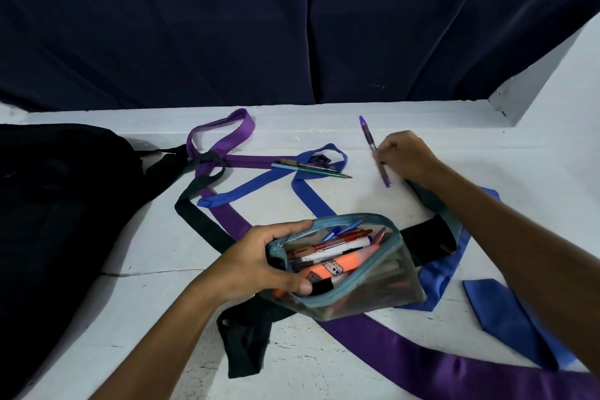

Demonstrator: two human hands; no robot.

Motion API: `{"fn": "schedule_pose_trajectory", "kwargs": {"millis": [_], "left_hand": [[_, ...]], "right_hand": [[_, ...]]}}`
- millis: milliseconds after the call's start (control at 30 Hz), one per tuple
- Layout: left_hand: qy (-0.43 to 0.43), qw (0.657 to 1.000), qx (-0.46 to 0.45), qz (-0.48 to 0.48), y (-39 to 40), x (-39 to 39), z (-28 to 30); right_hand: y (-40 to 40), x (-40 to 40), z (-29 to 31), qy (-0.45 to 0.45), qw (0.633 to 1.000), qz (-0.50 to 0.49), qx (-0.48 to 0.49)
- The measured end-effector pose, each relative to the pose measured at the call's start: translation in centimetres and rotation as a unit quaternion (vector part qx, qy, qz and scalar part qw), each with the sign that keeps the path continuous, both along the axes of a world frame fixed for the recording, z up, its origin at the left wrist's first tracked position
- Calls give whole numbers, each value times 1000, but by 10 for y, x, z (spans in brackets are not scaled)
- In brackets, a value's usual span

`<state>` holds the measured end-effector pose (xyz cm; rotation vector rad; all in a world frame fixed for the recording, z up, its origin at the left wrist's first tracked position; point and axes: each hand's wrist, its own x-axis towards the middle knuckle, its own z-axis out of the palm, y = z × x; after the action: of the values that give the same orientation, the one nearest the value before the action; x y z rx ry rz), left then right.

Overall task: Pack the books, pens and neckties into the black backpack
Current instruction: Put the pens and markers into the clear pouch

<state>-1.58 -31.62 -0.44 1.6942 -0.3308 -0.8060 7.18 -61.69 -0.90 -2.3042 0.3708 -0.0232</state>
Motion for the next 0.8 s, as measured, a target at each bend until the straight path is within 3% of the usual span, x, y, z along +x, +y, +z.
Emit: {"fn": "schedule_pose_trajectory", "kwargs": {"millis": [67,167,300,400,467,567,667,733,800], "left_hand": [[4,1000,-5,0,0,0,-1],[9,1000,-9,4,1,1,-2],[1,1000,-17,1,0,1,-4],[0,1000,-22,7,0,1,-5],[-7,1000,-23,5,0,1,-4],[-12,1000,-17,7,1,3,-6],[-20,1000,-10,-8,2,6,-8],[-16,1000,-2,-5,2,8,-8],[-9,1000,6,-1,2,11,-9]], "right_hand": [[15,-20,30,-5,986,117,116],[35,-48,60,25,948,297,115],[62,-69,66,80,897,428,-80],[74,-76,58,109,856,433,-262],[82,-78,51,112,845,422,-309],[92,-77,43,77,861,426,-269],[85,-68,49,104,888,429,-131],[68,-50,45,61,925,366,-86],[41,-23,23,-6,962,246,-117]]}}
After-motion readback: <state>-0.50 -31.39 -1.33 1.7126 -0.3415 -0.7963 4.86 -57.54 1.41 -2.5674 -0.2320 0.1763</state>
